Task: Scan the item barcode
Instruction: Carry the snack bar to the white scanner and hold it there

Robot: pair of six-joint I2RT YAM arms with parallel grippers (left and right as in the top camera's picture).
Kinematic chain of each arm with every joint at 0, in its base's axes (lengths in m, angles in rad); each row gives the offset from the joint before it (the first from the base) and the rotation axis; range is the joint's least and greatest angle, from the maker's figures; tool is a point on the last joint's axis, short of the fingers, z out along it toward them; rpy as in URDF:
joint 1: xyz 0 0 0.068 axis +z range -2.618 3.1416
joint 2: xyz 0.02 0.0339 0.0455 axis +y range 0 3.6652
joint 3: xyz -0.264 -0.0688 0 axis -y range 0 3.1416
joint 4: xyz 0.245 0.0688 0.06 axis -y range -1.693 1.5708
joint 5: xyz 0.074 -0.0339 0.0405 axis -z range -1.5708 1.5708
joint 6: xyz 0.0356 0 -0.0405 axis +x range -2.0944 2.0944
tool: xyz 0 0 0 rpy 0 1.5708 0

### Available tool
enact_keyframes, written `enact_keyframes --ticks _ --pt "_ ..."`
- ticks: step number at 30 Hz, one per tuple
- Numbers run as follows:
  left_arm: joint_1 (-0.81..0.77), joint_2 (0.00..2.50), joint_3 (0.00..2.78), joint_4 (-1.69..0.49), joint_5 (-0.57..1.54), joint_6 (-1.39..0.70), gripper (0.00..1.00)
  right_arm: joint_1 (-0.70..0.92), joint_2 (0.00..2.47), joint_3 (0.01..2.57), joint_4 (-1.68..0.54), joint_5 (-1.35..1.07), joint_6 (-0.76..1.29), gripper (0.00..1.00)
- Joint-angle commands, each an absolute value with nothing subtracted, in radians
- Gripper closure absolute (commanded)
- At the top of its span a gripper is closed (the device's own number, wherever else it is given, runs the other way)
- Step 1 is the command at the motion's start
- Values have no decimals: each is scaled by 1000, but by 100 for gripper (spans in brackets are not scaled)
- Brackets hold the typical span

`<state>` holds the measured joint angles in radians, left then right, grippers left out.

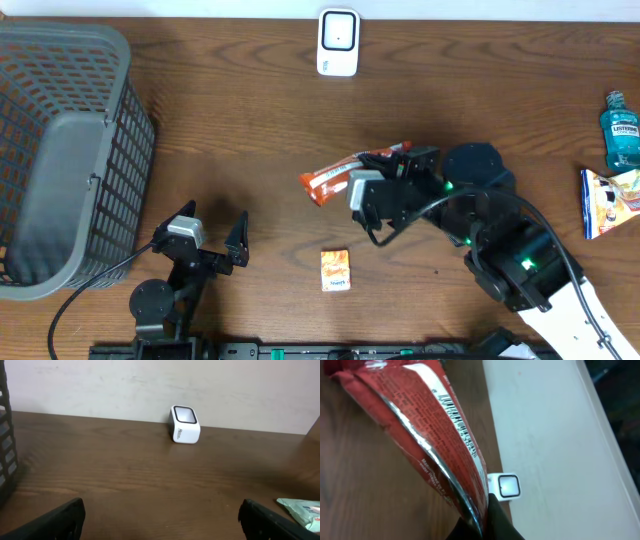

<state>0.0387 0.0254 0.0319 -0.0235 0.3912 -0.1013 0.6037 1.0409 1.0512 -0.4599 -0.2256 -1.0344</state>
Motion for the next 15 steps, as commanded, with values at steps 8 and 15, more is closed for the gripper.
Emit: enact_keyframes --ticks 8,15 --pt "40 24 4 -39 408 -103 2 605 1168 1061 -460 -307 -773 98" --pt "40 24 4 -39 408 -102 2 577 1390 1061 -350 -293 -656 99"
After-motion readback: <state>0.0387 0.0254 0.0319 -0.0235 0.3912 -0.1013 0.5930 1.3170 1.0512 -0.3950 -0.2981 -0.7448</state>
